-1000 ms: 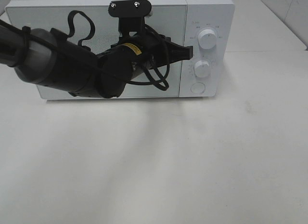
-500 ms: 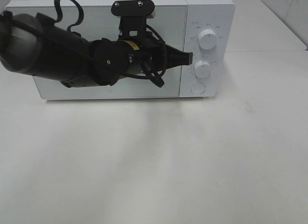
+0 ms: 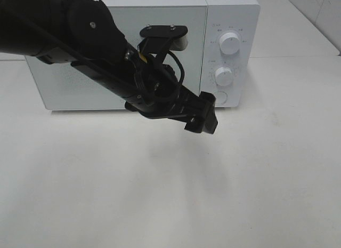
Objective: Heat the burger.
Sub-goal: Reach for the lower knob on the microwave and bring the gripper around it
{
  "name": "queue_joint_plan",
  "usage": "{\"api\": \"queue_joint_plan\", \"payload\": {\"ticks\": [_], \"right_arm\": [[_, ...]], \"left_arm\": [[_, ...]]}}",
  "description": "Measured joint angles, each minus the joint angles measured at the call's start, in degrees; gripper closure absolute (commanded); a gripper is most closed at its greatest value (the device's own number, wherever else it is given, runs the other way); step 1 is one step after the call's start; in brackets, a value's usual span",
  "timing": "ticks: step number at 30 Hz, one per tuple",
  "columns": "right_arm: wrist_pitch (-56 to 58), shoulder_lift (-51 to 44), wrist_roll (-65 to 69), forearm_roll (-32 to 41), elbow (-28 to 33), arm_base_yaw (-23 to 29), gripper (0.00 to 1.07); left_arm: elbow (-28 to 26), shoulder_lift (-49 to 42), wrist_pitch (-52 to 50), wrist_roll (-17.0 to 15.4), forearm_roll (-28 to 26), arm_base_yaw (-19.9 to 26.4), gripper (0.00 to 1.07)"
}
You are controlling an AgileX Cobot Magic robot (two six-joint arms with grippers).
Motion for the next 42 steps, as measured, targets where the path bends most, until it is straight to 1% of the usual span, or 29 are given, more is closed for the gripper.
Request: {"api": "queue_joint_plan", "payload": {"ticks": [1,3,4,6,7,9,12,13,14,15,17,18,20,21,23,26,28,29,31,32,33,34,35,36,37,39,40,41,42], "right_arm": [[0.0,0.0,0.0,0.0,0.0,0.0,0.32],[0.0,0.0,0.0,0.0,0.0,0.0,0.32],[0.0,0.0,0.0,0.0,0.0,0.0,0.32],[0.0,0.0,0.0,0.0,0.0,0.0,0.32],[0.0,0.0,0.0,0.0,0.0,0.0,0.32],[0.0,0.0,0.0,0.0,0.0,0.0,0.32],[0.0,0.0,0.0,0.0,0.0,0.0,0.32],[0.0,0.0,0.0,0.0,0.0,0.0,0.32],[0.0,0.0,0.0,0.0,0.0,0.0,0.32],[0.0,0.0,0.0,0.0,0.0,0.0,0.32],[0.0,0.0,0.0,0.0,0.0,0.0,0.32],[0.0,0.0,0.0,0.0,0.0,0.0,0.32],[0.0,0.0,0.0,0.0,0.0,0.0,0.32],[0.0,0.0,0.0,0.0,0.0,0.0,0.32],[0.0,0.0,0.0,0.0,0.0,0.0,0.32],[0.0,0.0,0.0,0.0,0.0,0.0,0.32],[0.0,0.0,0.0,0.0,0.0,0.0,0.32],[0.0,0.0,0.0,0.0,0.0,0.0,0.32],[0.0,0.0,0.0,0.0,0.0,0.0,0.32],[0.0,0.0,0.0,0.0,0.0,0.0,0.32],[0.0,0.0,0.0,0.0,0.0,0.0,0.32],[0.0,0.0,0.0,0.0,0.0,0.0,0.32],[0.0,0.0,0.0,0.0,0.0,0.0,0.32],[0.0,0.0,0.0,0.0,0.0,0.0,0.32],[0.0,0.0,0.0,0.0,0.0,0.0,0.32],[0.0,0.0,0.0,0.0,0.0,0.0,0.32],[0.0,0.0,0.0,0.0,0.0,0.0,0.32],[0.0,0.0,0.0,0.0,0.0,0.0,0.32],[0.0,0.0,0.0,0.0,0.0,0.0,0.32]], "left_arm": [[0.0,0.0,0.0,0.0,0.0,0.0,0.06],[0.0,-1.7,10.0,0.1,0.0,0.0,0.06],[0.0,-1.7,10.0,0.1,0.0,0.0,0.06],[0.0,-3.2,17.2,0.1,0.5,0.0,0.06],[0.0,-3.2,17.2,0.1,0.5,0.0,0.06],[0.0,-4.9,23.1,-0.3,1.6,0.0,0.06],[0.0,-5.4,24.3,-0.9,2.1,0.0,0.06],[0.0,-6.6,26.7,-3.1,3.8,0.1,0.06],[0.0,-7.2,27.4,-4.2,4.6,0.2,0.06],[0.0,-7.2,27.4,-4.2,4.6,0.2,0.06],[0.0,-9.7,29.8,-7.6,8.5,1.3,0.06],[0.0,-9.7,29.8,-7.6,8.5,1.3,0.06],[0.0,-13.2,32.4,-10.9,11.5,5.7,0.06],[0.0,-13.2,32.4,-10.9,11.5,5.7,0.06],[0.0,-15.9,35.1,-11.5,12.0,10.7,0.06],[0.0,-16.7,36.2,-11.5,12.1,12.5,0.06],[0.0,-19.7,40.4,-11.5,12.6,19.8,0.06],[0.0,-19.7,40.4,-11.5,12.6,19.8,0.06],[0.6,-22.9,42.0,-11.5,12.8,25.2,0.06],[0.6,-22.9,42.0,-11.5,12.8,25.2,0.06],[1.4,-24.2,42.1,-11.5,12.9,27.0,0.06],[3.6,-26.7,42.3,-11.1,12.9,30.6,0.06],[3.6,-26.7,42.3,-11.1,12.9,30.6,0.06],[4.6,-27.9,42.3,-10.9,12.9,32.5,0.06],[7.8,-31.0,42.7,-10.2,12.9,36.4,0.06],[9.2,-32.3,43.0,-10.0,12.9,37.8,0.06],[12.8,-35.5,43.8,-9.5,13.0,41.3,0.06],[12.8,-35.5,43.8,-9.5,13.0,41.3,0.06],[16.1,-39.0,44.3,-8.4,13.5,43.7,0.06]]}}
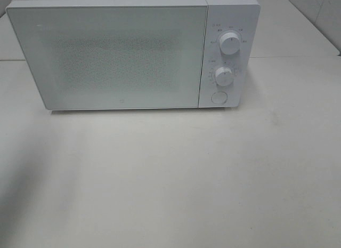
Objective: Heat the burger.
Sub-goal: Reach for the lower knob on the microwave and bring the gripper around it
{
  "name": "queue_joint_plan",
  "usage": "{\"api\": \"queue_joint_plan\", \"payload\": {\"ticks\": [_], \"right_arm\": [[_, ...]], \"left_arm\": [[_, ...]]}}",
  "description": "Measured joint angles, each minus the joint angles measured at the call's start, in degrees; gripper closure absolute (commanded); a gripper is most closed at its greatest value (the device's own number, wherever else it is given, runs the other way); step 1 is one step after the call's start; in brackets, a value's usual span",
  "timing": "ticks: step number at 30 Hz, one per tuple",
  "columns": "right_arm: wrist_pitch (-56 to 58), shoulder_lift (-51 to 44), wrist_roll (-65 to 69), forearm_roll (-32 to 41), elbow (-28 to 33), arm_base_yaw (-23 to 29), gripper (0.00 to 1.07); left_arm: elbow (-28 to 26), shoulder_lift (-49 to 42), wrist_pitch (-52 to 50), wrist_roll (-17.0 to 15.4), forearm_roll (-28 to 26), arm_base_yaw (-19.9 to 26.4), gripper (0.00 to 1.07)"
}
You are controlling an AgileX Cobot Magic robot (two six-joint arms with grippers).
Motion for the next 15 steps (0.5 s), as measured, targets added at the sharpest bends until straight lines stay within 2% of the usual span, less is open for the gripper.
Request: {"api": "queue_joint_plan", "payload": {"ticks": [1,3,4,5,7,8,15], "right_arm": [[0.0,0.0,0.0,0.0,0.0,0.0,0.32],[0.0,0.0,0.0,0.0,0.0,0.0,0.32],[0.0,0.0,0.0,0.0,0.0,0.0,0.32],[0.0,0.0,0.0,0.0,0.0,0.0,0.32],[0.0,0.0,0.0,0.0,0.0,0.0,0.32],[0.0,0.0,0.0,0.0,0.0,0.0,0.32],[0.0,0.0,0.0,0.0,0.0,0.0,0.32]], "left_arm": [[0.0,0.0,0.0,0.0,0.0,0.0,0.06],[4.9,-4.9,-0.1,0.7,1.1,1.7,0.06],[4.9,-4.9,-0.1,0.7,1.1,1.7,0.06],[8.0,-9.1,-1.1,0.9,1.4,1.9,0.06],[9.1,-11.2,-1.3,1.1,1.5,1.9,0.06],[11.6,-15.0,-2.1,1.2,2.6,1.9,0.06],[17.4,-26.5,-4.3,1.2,3.8,1.9,0.06]]}}
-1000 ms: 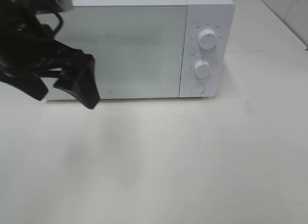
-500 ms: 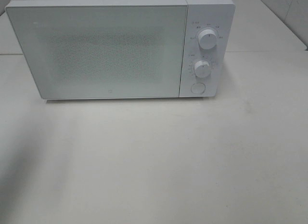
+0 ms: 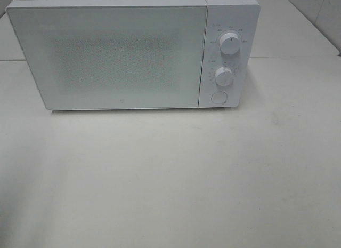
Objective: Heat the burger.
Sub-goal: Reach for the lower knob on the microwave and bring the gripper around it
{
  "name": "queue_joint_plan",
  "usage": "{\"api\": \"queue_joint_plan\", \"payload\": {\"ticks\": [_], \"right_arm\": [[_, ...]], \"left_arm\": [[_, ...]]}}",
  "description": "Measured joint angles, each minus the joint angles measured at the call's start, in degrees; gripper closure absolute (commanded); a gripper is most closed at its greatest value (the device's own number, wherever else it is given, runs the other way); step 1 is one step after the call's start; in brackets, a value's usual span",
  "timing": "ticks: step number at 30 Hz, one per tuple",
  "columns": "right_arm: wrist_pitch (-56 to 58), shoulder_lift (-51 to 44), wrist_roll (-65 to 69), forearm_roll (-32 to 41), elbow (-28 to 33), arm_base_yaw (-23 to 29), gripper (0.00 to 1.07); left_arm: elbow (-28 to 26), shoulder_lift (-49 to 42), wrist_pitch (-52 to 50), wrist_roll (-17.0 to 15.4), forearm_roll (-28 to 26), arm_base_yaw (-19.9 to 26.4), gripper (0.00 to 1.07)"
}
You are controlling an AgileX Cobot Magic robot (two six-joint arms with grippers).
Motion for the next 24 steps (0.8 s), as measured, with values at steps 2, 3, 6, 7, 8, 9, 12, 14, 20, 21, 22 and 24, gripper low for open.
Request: {"api": "queue_joint_plan", "payload": {"ticks": [2,3,6,7,8,9,12,14,20,21,22,24], "right_arm": [[0.0,0.0,0.0,0.0,0.0,0.0,0.32],[0.0,0.0,0.0,0.0,0.0,0.0,0.32],[0.0,0.0,0.0,0.0,0.0,0.0,0.32],[0.0,0.0,0.0,0.0,0.0,0.0,0.32],[0.0,0.0,0.0,0.0,0.0,0.0,0.32],[0.0,0.0,0.0,0.0,0.0,0.0,0.32],[0.0,0.0,0.0,0.0,0.0,0.0,0.32],[0.0,0.0,0.0,0.0,0.0,0.0,0.32],[0.0,0.0,0.0,0.0,0.0,0.0,0.32],[0.0,0.0,0.0,0.0,0.0,0.0,0.32],[0.0,0.0,0.0,0.0,0.0,0.0,0.32],[0.0,0.0,0.0,0.0,0.0,0.0,0.32]], "left_arm": [[1.8,-3.7,-0.9,0.0,0.0,0.0,0.06],[3.4,-7.1,-1.2,0.0,0.0,0.0,0.06],[5.0,-11.2,-1.5,0.1,0.0,0.0,0.06],[5.3,-12.7,-1.7,0.1,0.0,0.0,0.06],[5.3,-12.7,-1.7,0.1,0.0,0.0,0.06],[5.4,-15.4,-1.7,0.1,0.0,0.0,0.06],[5.9,-19.2,-1.7,0.1,0.2,0.0,0.06],[6.0,-21.7,-1.7,0.1,0.2,0.0,0.06],[6.1,-29.8,-1.7,0.1,0.3,0.0,0.06],[6.1,-31.0,-1.7,0.1,0.3,0.0,0.06],[6.1,-31.0,-1.7,0.1,0.3,0.0,0.06],[6.1,-35.1,-1.7,0.1,0.3,0.0,0.06]]}}
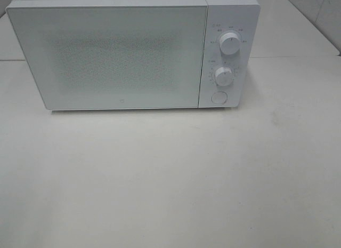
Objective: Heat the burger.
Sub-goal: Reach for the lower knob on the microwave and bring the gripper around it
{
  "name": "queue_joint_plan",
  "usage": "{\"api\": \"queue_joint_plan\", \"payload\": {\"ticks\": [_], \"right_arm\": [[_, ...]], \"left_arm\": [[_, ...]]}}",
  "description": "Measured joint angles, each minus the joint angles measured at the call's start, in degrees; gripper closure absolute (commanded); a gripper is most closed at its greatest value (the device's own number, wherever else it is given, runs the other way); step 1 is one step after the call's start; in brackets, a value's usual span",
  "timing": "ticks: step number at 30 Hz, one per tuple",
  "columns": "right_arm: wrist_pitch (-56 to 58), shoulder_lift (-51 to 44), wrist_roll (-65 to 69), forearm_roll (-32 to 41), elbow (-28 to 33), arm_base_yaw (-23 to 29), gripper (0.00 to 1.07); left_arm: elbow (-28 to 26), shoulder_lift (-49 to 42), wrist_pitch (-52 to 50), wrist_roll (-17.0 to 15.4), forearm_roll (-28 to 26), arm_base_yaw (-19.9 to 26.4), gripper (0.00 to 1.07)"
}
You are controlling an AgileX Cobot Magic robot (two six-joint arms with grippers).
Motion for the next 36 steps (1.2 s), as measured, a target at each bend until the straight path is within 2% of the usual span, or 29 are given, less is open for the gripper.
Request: {"api": "queue_joint_plan", "payload": {"ticks": [7,36], "right_arm": [[0.0,0.0,0.0,0.0,0.0,0.0,0.32],[0.0,0.0,0.0,0.0,0.0,0.0,0.32]], "left_arm": [[0.0,-5.6,0.1,0.0,0.0,0.0,0.06],[0.0,-5.6,0.1,0.0,0.0,0.0,0.06]]}}
